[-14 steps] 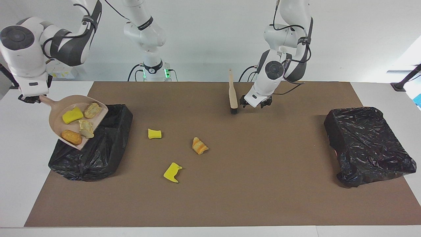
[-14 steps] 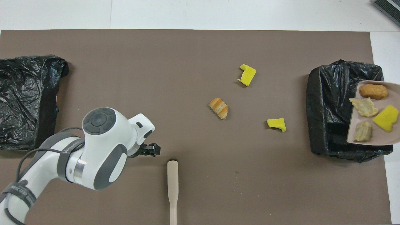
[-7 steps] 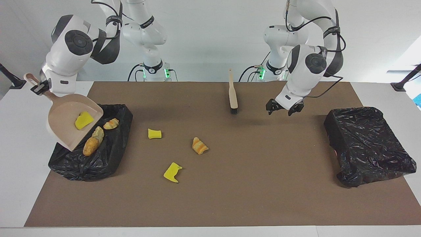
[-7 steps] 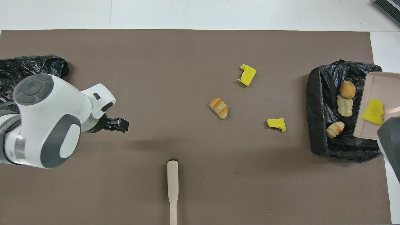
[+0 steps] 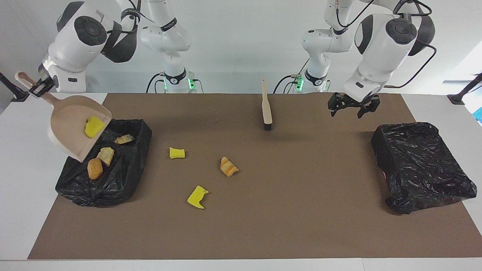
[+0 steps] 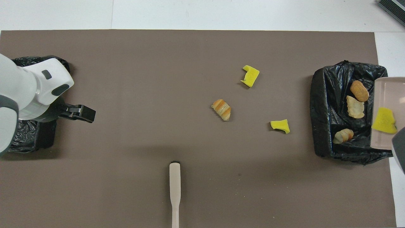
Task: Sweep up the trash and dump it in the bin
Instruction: 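Tip the dustpan over the bin with the right gripper while the left gripper withdraws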
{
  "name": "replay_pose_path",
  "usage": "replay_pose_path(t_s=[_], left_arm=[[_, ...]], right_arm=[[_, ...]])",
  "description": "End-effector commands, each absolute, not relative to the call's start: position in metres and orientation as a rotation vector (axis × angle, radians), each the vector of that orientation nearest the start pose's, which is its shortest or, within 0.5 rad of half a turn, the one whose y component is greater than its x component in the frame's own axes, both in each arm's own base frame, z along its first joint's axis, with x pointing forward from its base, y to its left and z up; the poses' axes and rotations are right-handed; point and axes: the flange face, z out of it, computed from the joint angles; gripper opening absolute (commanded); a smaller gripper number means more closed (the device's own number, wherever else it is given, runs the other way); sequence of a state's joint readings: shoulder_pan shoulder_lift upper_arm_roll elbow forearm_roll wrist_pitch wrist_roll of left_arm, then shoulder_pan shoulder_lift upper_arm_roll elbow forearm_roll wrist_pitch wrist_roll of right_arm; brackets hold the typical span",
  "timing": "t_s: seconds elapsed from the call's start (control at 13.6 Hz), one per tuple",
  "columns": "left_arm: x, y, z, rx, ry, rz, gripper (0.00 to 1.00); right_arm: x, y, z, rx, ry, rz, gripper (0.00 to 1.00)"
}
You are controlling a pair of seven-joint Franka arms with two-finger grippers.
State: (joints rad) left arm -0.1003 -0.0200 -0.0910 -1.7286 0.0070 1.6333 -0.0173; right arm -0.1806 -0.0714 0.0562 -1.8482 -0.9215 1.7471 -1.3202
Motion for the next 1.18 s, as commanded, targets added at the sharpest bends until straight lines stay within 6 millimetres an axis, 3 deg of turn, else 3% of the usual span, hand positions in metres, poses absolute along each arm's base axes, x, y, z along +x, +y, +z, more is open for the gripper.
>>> replay_pose_path(t_s=[0.0,0.15,0.44,0.81,1.1], left_arm=[[0.53,-0.093,0.593,-3.093,0.291,0.104,1.0],[0.521,-0.091,0.609,-3.095,0.286,0.075,1.0],[0.516,-0.08,0.618,-3.101,0.25,0.057,1.0],[0.517,-0.079,0.619,-3.11,0.231,0.036,1.0],[0.535,-0.076,0.627,-3.133,0.217,-0.002,1.0]], right_arm=[[0.529,-0.124,0.555,1.772,1.564,-0.771,0.0],[0.535,-0.121,0.556,1.719,1.569,-0.768,0.0],[0.532,-0.134,0.602,1.603,1.624,-0.821,0.0],[0.532,-0.123,0.591,1.627,1.72,-0.764,0.0],[0.535,-0.121,0.583,1.767,1.686,-0.66,0.0]])
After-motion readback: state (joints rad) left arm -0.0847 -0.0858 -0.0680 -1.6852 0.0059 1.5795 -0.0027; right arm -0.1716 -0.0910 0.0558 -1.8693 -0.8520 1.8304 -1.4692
